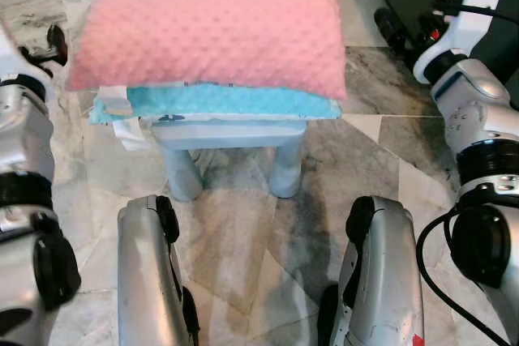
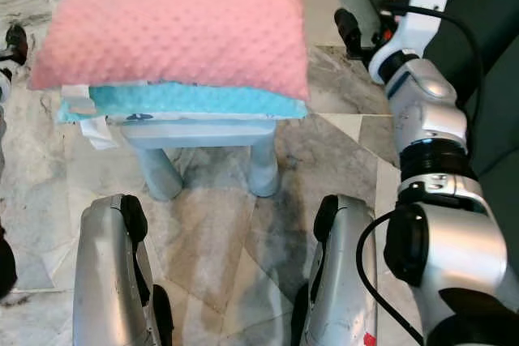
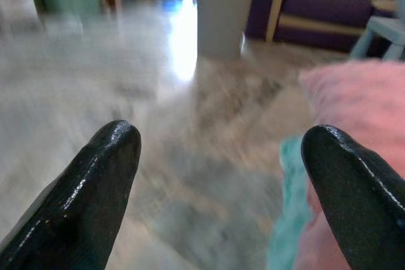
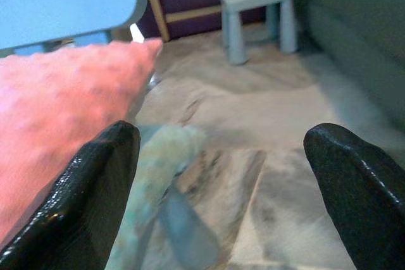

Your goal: Move the pillow to the sofa

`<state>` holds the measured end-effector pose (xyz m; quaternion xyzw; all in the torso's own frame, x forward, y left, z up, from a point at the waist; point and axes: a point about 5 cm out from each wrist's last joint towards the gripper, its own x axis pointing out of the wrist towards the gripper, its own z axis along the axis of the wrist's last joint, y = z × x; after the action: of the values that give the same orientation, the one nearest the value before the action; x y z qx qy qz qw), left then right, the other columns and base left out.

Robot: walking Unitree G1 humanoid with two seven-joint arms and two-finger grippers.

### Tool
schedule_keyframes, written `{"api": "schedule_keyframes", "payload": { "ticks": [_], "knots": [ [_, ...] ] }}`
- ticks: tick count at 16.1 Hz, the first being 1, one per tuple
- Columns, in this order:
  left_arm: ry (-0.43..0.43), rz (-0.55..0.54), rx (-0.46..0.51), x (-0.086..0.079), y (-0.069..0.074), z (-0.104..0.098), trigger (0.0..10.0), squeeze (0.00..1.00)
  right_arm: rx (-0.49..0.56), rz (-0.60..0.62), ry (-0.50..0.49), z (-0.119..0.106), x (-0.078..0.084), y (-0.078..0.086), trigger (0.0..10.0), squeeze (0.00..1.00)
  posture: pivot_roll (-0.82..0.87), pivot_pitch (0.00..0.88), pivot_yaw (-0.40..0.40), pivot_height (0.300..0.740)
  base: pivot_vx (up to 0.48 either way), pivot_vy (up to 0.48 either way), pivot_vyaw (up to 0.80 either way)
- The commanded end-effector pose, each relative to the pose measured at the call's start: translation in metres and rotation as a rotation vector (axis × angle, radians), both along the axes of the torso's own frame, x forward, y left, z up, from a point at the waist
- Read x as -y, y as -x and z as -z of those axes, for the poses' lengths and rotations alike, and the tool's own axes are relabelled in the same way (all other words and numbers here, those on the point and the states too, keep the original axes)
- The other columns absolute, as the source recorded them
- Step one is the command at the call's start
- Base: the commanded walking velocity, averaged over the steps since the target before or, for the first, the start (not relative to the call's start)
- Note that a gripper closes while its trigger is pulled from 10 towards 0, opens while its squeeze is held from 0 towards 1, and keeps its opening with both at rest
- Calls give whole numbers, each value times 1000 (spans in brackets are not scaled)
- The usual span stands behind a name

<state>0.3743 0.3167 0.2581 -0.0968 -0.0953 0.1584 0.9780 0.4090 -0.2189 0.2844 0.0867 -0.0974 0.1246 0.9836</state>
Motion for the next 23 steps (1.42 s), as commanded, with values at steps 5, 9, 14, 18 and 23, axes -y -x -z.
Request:
{"api": "schedule_keyframes", "payload": {
  "ticks": [5,9,14,18,23],
  "knots": [
    [303,201,-14,8,-13,-5,10000,0,-75,-256,-152,0,-15,-1,10000,0,59,293,9,330,0,0,0],
    [321,248,59,9,-17,-35,10000,0,-92,-328,-125,-2,-21,-1,10000,0,64,310,3,330,0,0,0],
    [337,268,28,-2,-11,-40,10000,0,-100,-440,-124,-3,-29,1,10000,0,72,318,8,330,0,0,0],
    [222,171,74,-23,-1,-56,10000,0,-58,-404,-80,-6,-22,1,10000,0,73,316,9,330,0,0,0],
    [429,378,-22,8,-14,-34,10000,0,-16,-489,-125,-12,-32,3,10000,0,70,321,9,330,0,0,0]
  ]
}}
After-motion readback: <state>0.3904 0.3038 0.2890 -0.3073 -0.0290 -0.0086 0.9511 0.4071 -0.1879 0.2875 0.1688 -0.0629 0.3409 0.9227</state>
